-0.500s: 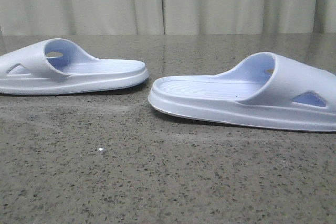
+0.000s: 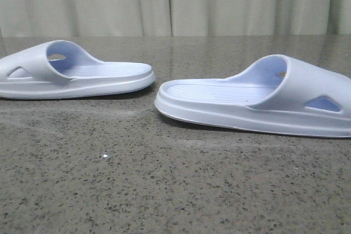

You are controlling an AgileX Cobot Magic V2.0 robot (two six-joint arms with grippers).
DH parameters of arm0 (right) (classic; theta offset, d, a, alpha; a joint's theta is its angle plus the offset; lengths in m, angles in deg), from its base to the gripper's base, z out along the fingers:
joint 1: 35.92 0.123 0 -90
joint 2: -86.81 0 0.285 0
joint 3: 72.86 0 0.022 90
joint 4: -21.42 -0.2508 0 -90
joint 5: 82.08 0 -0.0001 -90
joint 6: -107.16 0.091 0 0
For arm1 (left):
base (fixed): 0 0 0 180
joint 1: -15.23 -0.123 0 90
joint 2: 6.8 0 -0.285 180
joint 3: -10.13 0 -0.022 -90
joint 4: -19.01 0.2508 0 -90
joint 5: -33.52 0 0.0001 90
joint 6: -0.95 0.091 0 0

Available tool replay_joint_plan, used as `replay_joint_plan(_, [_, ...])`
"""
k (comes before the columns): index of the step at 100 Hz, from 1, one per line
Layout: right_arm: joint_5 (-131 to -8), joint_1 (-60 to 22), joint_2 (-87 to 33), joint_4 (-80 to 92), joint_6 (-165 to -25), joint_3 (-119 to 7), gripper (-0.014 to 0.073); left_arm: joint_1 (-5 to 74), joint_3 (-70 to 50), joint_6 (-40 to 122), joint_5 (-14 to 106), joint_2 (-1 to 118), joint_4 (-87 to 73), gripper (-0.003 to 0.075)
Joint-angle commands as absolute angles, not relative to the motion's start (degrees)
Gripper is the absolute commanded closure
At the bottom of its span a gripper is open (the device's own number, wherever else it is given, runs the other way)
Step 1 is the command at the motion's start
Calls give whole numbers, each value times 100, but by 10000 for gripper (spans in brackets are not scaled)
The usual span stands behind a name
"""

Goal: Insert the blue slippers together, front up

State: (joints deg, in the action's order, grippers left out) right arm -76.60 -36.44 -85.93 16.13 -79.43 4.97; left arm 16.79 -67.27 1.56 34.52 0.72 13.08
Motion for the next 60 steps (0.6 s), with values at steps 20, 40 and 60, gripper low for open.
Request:
replay_joint_plan(20, [-8131, -3671, -8681, 1682, -7958, 617, 673, 1671, -6777, 129, 2981, -97, 1305, 705])
replay_joint_plan(40, [-8239, -3671, -8681, 1388, -7958, 617, 673, 1671, -6777, 129, 2981, -97, 1156, 705])
replay_joint_plan(60, [-8338, -3671, -8681, -158, -7958, 617, 673, 1671, -6777, 95, 2947, -97, -115, 705])
